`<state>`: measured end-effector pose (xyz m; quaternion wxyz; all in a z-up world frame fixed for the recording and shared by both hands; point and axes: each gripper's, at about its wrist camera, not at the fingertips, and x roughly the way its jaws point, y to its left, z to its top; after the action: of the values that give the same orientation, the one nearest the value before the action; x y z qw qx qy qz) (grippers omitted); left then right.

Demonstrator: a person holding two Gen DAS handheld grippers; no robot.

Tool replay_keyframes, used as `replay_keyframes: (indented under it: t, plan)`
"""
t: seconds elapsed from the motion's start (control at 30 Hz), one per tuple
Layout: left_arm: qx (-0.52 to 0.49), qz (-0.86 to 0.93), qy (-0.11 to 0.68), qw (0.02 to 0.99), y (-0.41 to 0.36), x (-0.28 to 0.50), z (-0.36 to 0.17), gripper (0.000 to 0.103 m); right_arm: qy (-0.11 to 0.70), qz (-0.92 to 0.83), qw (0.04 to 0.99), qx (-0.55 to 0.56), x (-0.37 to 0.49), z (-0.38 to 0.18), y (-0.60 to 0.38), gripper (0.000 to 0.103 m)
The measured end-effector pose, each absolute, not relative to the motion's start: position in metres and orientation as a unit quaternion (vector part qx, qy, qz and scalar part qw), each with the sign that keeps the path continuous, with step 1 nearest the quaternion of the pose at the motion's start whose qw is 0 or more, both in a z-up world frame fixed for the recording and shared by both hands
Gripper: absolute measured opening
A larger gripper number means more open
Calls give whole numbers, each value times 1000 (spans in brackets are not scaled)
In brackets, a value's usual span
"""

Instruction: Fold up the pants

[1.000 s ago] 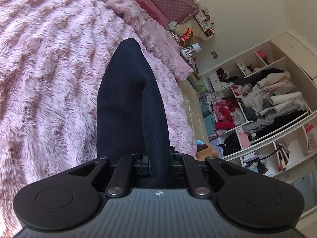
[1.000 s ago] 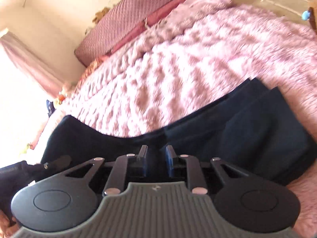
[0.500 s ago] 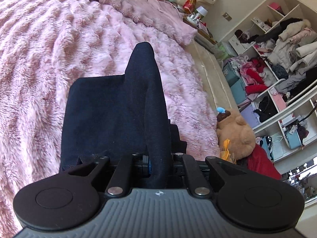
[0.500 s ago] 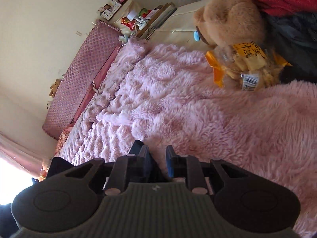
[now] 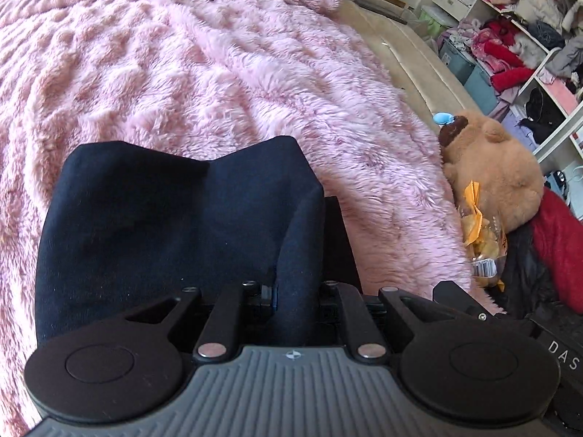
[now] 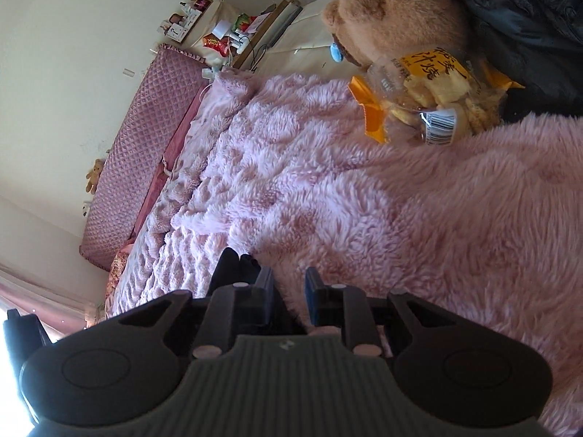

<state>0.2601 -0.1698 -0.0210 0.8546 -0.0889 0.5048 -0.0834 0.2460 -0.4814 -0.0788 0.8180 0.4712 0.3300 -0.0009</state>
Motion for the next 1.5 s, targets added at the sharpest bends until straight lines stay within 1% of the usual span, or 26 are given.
replay_keyframes:
  t: [0.03,0.07,0.1,0.17,0.2,0.3,0.33,0.4,0.47,0.53,0.57,0.63,0.73,0.87,0.93,0.97,1.0,1.07,1.1,1.17,1.3,1.47,1.5]
  plan:
    - [-88,-79,504,856,-173,259,-21,12,330,-3,818,471,245,-78,-482,16]
    - [-92,-78,500,858,-176,259,-20,15,328,-6,819,471,245,-78,-482,16]
    - [-97,-81,496,859,-177,257,-19,22,326,-9,820,471,244,-77,-482,16]
    - [-103,-121,470,868,-185,254,-9,27,321,-13,822,470,242,-75,-481,16]
    - [-107,-143,459,870,-186,251,-4,31,320,-13,823,470,242,-75,-481,16]
    - [-137,-204,438,865,-181,244,17,33,318,-25,833,452,240,-69,-476,16]
    - [-151,-219,430,863,-176,242,25,35,315,-22,836,449,240,-67,-474,16]
    - [-178,-236,414,861,-156,237,41,42,305,-9,841,447,239,-64,-471,17]
    - [-202,-236,401,862,-129,231,55,44,291,18,845,449,240,-59,-465,18]
    - [-213,-227,390,866,-99,226,64,46,288,39,848,444,242,-55,-457,22]
    - [-214,-219,390,868,-83,225,64,46,291,46,850,437,244,-53,-452,27]
    - [-226,-195,401,866,-50,222,57,46,297,72,849,430,247,-50,-440,29]
    - [-262,-192,439,838,-12,219,24,46,281,150,835,450,250,-46,-423,29]
    - [-346,-248,440,791,10,214,-41,36,313,159,826,441,263,-53,-396,29]
    - [-363,-257,453,772,7,211,-67,33,345,141,826,424,273,-67,-384,28]
    - [-354,-247,456,778,5,208,-73,29,360,132,823,420,278,-76,-382,25]
    - [-344,-241,457,784,3,205,-77,22,372,119,823,413,282,-84,-380,16]
    - [-346,-253,449,784,1,196,-84,22,388,97,831,387,289,-97,-380,0]
    - [-348,-260,451,779,1,192,-88,22,384,96,834,385,294,-103,-382,0]
    - [-354,-258,462,771,0,187,-96,18,376,85,832,399,301,-111,-389,0]
    - [-396,-249,469,749,6,180,-109,13,356,48,840,406,305,-119,-396,0]
    - [-423,-236,487,727,19,168,-107,13,326,24,868,372,302,-107,-392,0]
    - [-424,-235,488,725,23,164,-102,17,322,23,867,379,299,-105,-397,0]
